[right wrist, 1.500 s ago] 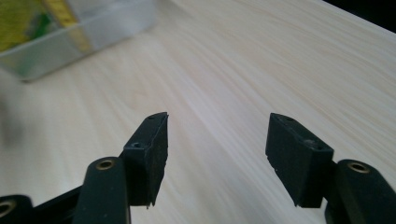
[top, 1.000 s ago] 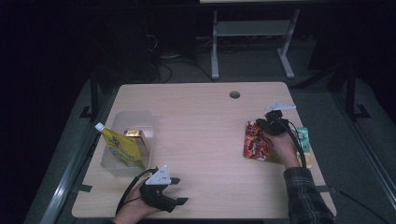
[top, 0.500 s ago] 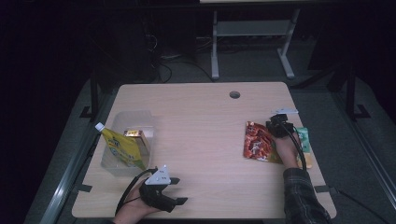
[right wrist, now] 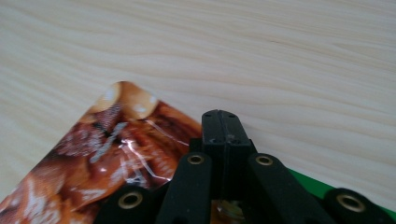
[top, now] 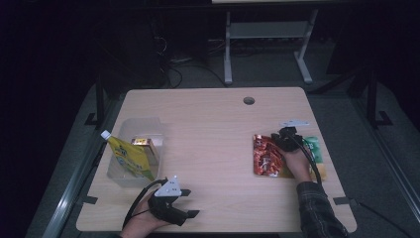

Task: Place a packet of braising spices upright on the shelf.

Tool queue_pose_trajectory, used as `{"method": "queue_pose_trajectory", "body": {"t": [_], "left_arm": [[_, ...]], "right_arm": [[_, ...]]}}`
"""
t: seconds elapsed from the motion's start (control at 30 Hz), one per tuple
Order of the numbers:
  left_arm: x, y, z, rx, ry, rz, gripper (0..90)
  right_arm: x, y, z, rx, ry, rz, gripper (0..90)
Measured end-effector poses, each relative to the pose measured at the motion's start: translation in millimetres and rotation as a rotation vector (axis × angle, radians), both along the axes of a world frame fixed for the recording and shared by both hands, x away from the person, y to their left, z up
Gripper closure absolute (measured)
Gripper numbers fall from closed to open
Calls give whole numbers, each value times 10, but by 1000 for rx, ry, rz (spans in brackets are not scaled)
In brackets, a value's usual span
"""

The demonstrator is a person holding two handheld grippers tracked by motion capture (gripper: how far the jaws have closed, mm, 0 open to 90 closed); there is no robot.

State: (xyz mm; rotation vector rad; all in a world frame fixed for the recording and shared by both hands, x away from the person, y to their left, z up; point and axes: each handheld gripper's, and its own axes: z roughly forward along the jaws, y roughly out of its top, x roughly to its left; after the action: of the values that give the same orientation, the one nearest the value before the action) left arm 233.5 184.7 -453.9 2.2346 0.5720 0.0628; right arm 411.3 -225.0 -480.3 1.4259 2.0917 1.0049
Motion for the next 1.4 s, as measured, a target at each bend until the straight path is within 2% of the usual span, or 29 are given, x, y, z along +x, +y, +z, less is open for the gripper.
{"method": "queue_pose_trajectory", "body": {"t": [0.07, 0.27, 0.73, 1.07, 1.17, 1.3, 1.33, 1.4], "left_arm": [[-1, 0, 0, 0, 0, 1, 262], [-2, 2, 3, 0, 0, 1, 262], [0, 4, 6, 0, -2, 6, 262], [4, 11, 12, -1, -4, 14, 262], [3, 16, 18, -4, -5, 20, 263], [24, 13, 46, -7, -14, 22, 262], [38, 10, 61, -13, -19, 25, 262], [81, -3, 96, -23, -24, 28, 261]], "right_arm": [[-38, 85, 1, -16, -8, 27, 900], [-136, 300, 5, 12, 7, 109, 900], [-415, 1003, 15, 27, 13, 327, 900], [-712, 1527, 23, 36, 24, 519, 900], [-770, 1609, 25, 39, 26, 553, 900], [-778, 1616, 48, 44, 25, 563, 900], [-786, 1606, 75, 46, 16, 567, 885], [-795, 1558, 147, 59, 10, 562, 792]]}}
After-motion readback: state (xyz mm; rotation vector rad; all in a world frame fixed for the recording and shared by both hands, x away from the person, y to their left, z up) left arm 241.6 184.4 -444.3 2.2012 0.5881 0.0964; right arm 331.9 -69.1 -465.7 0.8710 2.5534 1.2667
